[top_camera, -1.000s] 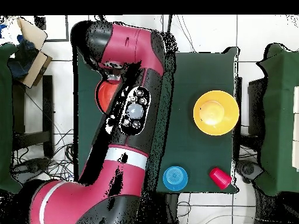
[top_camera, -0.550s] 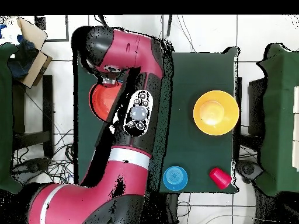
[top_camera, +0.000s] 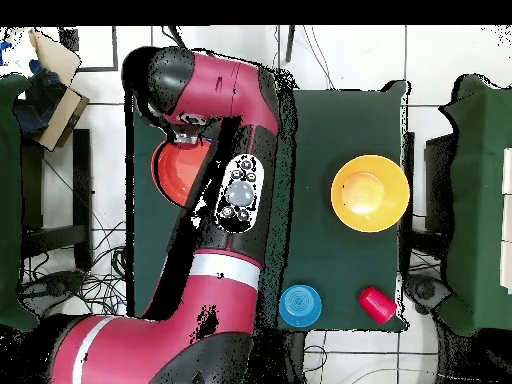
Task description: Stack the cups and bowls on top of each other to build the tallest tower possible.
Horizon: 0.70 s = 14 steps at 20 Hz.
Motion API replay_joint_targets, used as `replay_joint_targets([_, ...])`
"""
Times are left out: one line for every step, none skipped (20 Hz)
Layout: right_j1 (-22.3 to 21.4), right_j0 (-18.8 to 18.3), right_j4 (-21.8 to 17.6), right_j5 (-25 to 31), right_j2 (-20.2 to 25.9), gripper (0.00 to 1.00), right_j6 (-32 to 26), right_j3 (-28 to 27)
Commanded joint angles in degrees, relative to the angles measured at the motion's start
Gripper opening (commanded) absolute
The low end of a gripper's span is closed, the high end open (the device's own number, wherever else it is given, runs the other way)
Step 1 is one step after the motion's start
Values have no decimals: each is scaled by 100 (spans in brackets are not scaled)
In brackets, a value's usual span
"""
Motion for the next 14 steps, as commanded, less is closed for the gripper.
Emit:
replay_joint_targets([-123, -181, -539, -220, 655, 0, -1473, 726])
replay_joint_targets([-146, -195, -582, -144, 651, 0, -1486, 753])
replay_joint_targets([-172, -212, -610, -111, 663, 0, -1507, 802])
replay_joint_targets([-198, -230, -638, -79, 675, 0, -1529, 851])
replay_joint_targets([-227, -244, -655, -85, 698, 0, -1539, 908])
replay_joint_targets([-269, -264, -684, -102, 714, 0, -1578, 1001])
replay_joint_targets([-300, -290, -702, -135, 748, 0, -1607, 1063])
replay_joint_targets([-330, -319, -739, -180, 775, 0, -1666, 1133])
replay_joint_targets([-363, -345, -747, -241, 815, 0, -1695, 1206])
replay_joint_targets([-368, -373, -778, -306, 845, 0, -1738, 1234])
replay_joint_targets([-385, -381, -785, -361, 882, 0, -1746, 1272])
replay_joint_targets([-377, -419, -771, -456, 949, 0, -1783, 1282])
replay_joint_targets([-388, -424, -776, -514, 990, 0, -1783, 1306])
replay_joint_targets([-359, -457, -763, -587, 1056, 0, -1806, 1268])
